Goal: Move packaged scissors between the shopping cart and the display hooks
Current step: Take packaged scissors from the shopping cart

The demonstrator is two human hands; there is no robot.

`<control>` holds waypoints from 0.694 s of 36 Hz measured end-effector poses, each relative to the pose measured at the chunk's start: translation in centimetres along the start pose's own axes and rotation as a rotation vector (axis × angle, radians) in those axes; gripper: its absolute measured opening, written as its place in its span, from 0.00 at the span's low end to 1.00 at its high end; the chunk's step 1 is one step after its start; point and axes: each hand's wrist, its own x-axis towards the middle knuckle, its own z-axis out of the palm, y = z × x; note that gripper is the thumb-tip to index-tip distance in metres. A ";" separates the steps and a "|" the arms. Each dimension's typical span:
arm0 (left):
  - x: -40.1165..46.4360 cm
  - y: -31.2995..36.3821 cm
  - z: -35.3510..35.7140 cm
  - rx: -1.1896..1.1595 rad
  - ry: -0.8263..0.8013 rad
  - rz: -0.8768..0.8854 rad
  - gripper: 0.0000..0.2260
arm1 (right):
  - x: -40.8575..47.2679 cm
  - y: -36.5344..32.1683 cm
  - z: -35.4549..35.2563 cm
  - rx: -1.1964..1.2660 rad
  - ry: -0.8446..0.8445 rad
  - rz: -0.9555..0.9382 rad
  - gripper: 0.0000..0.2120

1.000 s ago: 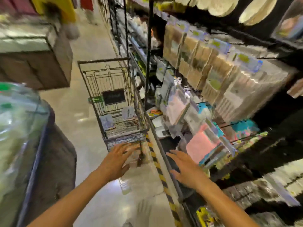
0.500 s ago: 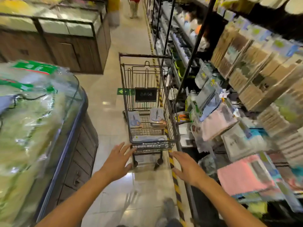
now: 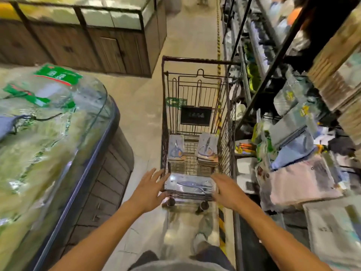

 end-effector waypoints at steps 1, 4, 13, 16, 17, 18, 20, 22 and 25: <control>0.9 0.4 -0.2 -0.007 -0.008 -0.020 0.33 | 1.1 0.9 -0.4 0.014 -0.020 0.002 0.30; 4.2 1.3 -0.7 -0.037 -0.010 -0.054 0.29 | 3.9 2.7 -1.5 0.053 -0.084 -0.017 0.31; 11.5 1.1 2.3 -0.102 -0.086 -0.093 0.29 | 10.0 6.3 -1.1 0.041 -0.254 0.064 0.29; 13.4 0.4 3.8 -0.141 -0.072 -0.071 0.27 | 11.4 6.8 -0.3 0.055 -0.270 0.092 0.27; 13.9 0.2 4.3 -0.161 -0.093 -0.076 0.27 | 11.6 7.2 0.4 0.067 -0.280 0.126 0.27; 14.4 0.0 4.9 -0.181 -0.117 -0.079 0.27 | 11.7 7.6 1.0 0.077 -0.286 0.149 0.27; 15.1 -0.6 6.0 -0.192 -0.152 -0.062 0.28 | 11.9 7.9 1.6 0.089 -0.320 0.174 0.28; 15.9 -1.3 7.4 -0.225 -0.171 -0.036 0.27 | 12.4 8.1 2.0 0.130 -0.315 0.173 0.28; 17.0 -2.1 9.1 -0.281 -0.207 -0.128 0.29 | 13.5 8.2 2.8 0.120 -0.351 0.231 0.30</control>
